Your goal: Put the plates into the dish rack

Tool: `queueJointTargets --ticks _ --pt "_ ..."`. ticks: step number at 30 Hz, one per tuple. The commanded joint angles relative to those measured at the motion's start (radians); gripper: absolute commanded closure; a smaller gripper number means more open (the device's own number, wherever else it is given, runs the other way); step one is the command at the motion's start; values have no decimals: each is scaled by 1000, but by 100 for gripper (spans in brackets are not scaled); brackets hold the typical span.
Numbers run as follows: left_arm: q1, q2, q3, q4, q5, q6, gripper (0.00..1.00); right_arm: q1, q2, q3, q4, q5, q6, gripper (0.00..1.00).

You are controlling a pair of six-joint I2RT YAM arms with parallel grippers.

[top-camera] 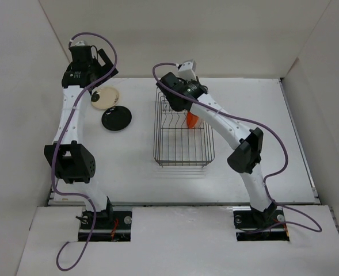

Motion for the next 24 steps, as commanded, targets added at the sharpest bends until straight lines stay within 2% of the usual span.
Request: queueJointTargets --ticks 1,22,24 --pt "14 -65 48 8 -3 2 0 11 2 43 55 21 -18 100" --pt "14 -65 39 8 19 2 0 20 143 34 93 -28 -28 100" --pt "14 -65 39 8 19 2 0 30 143 34 93 -37 -28 87"
